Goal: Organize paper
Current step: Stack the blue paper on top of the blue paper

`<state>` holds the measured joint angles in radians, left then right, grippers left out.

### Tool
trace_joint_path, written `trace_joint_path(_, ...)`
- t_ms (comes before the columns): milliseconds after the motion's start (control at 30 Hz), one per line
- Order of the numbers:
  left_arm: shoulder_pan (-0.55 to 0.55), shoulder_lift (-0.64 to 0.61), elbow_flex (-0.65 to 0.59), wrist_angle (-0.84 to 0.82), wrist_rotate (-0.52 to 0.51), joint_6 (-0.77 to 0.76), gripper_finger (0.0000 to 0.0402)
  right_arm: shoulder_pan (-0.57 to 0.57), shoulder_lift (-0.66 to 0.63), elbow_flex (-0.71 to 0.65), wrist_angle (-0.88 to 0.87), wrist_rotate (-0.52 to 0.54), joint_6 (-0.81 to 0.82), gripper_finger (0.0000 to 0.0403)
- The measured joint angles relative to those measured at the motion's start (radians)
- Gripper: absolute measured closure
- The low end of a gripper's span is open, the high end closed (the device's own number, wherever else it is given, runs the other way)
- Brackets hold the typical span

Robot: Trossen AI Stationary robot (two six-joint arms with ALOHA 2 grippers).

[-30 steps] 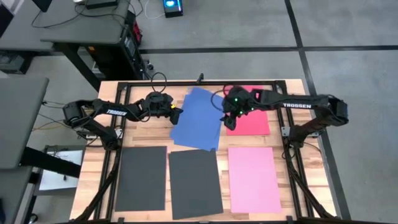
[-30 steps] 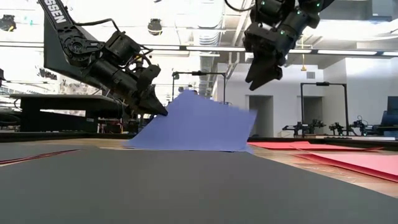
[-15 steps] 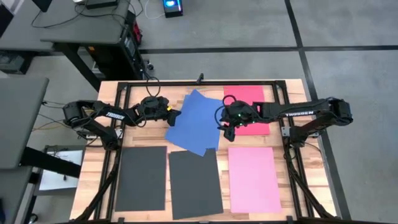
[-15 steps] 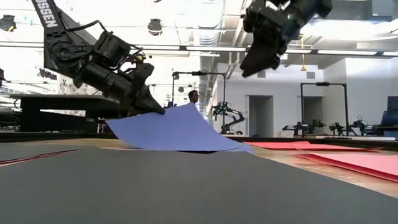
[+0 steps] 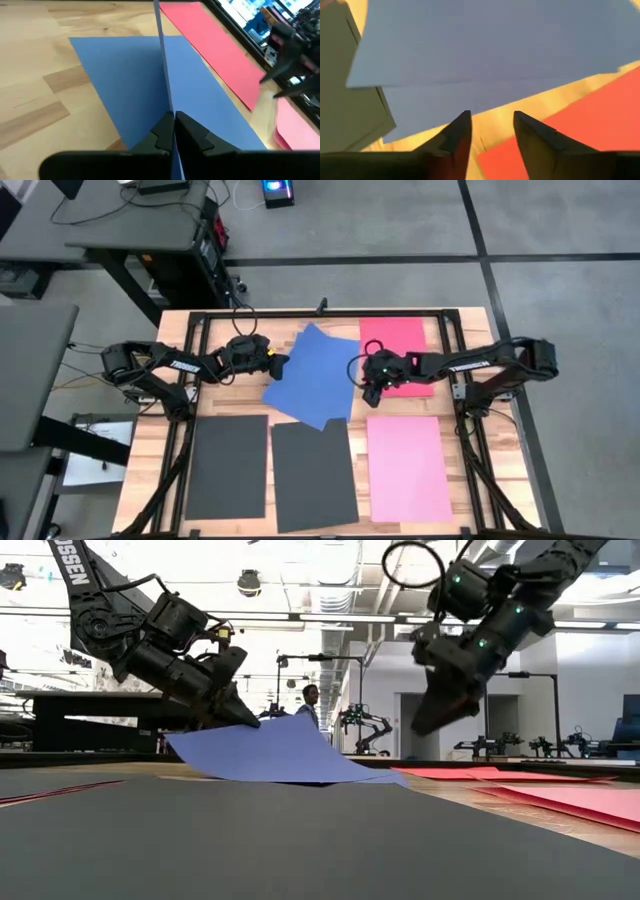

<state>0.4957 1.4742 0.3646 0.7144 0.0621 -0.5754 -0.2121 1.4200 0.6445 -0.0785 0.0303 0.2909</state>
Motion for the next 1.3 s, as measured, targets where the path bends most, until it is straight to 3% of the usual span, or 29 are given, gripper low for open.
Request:
trace_joint_path(200, -0.015, 0.000, 0.001, 0.001, -0.016, -0.016, 0.0402, 0.014, 0.096, 0.000, 0.022, 0.000, -0.010, 0.0326)
trace_joint_path(400, -0.024, 0.000, 0.001, 0.000, -0.017, -0.016, 0.0402, 0.006, 0.167, 0.022, 0.068, 0.001, -0.010, 0.0351)
trace_joint_path(733, -0.023, 0.000, 0.001, -0.023, -0.018, -0.005, 0.0402, 0.009, 0.298, 0.161, -0.056, 0.009, -0.037, 0.0399)
trace_joint_path(1300, -0.021, 0.000, 0.002, -0.046, -0.014, 0.088, 0.0393, 0.009, 0.300, 0.167, -0.069, 0.006, -0.002, 0.0403)
